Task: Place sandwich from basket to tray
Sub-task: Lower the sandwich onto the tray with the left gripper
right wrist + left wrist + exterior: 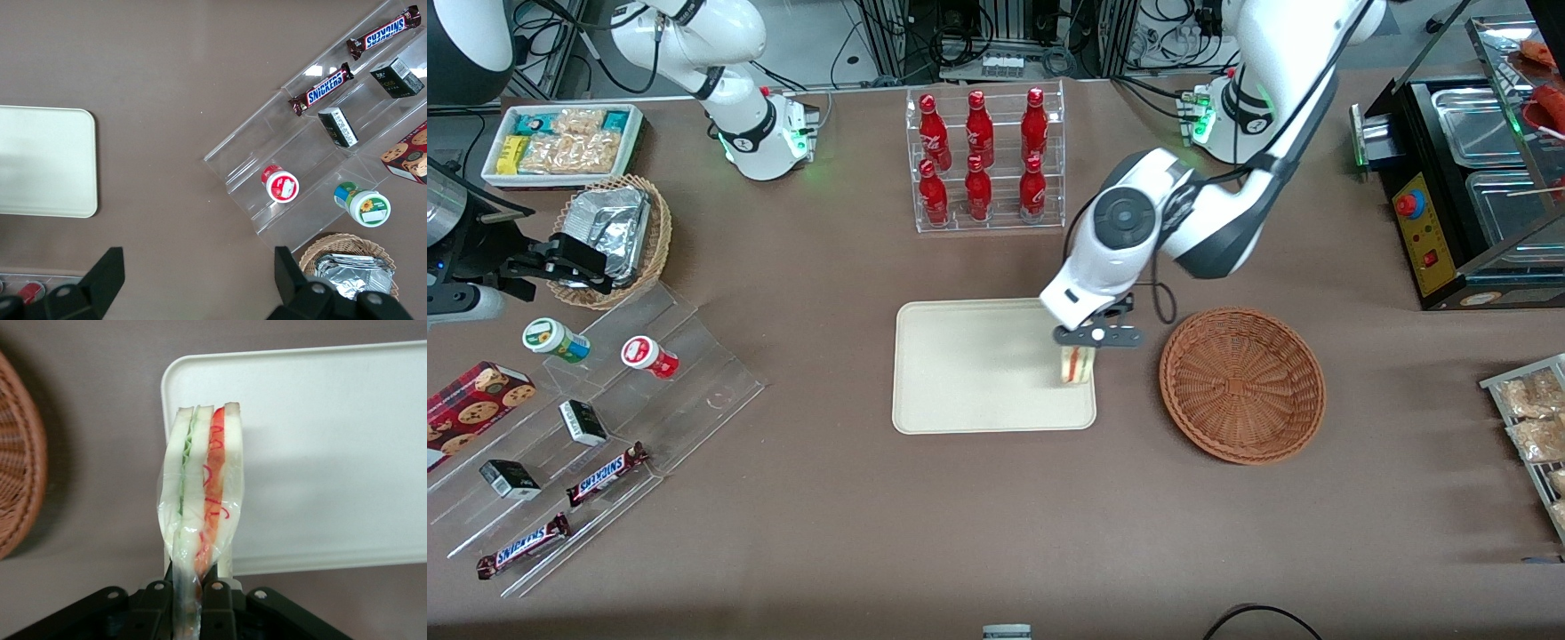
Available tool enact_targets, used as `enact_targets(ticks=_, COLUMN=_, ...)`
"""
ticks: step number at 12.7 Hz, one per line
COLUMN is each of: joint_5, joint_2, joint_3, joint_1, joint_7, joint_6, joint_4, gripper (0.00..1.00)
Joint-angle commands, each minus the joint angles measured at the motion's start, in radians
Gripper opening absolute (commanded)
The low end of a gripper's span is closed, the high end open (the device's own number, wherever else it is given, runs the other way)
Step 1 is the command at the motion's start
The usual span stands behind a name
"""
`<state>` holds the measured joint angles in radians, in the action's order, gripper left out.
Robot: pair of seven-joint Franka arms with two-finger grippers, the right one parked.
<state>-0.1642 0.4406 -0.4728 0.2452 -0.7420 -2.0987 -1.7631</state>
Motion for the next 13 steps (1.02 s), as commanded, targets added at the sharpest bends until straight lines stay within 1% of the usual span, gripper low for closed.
enact_targets(ticks=1, joint_5=-0.084, joint_2=0.092, joint_3=0.002, joint_1=0.040, joint_7=-0.126, joint_6=0.009, joint_4=0.092, gripper=0.00)
enact_targets(ticks=4, joint_5=-0.086, joint_2=0.124, joint_3=0.003, joint_1=0.048, joint_7=-0.170, joint_6=0.009, joint_4=0.128, gripper=0.00)
enact_targets(ticks=6, joint_5=-0.089, joint_2=0.151, joint_3=0.005, joint_1=0.077, joint_7=-0.191, joint_6=0.008, joint_4=0.154, gripper=0.00)
enact_targets(ticks=8, joint_5=-0.098, joint_2=0.194, joint_3=0.005, joint_1=0.092, joint_7=-0.175, joint_6=0.006, joint_4=0.184, gripper=0.00)
enact_targets(ticks=9, joint_5=-0.131, joint_2=0.205, joint_3=0.005, joint_1=0.109, joint_7=-0.174, joint_6=0.006, joint_4=0.189, gripper=0.00)
enact_targets(ticks=13, joint_5=-0.136, joint_2=0.225, joint_3=0.003, joint_1=0.115, joint_7=-0.125, joint_6=0.005, joint_4=0.189, gripper=0.00)
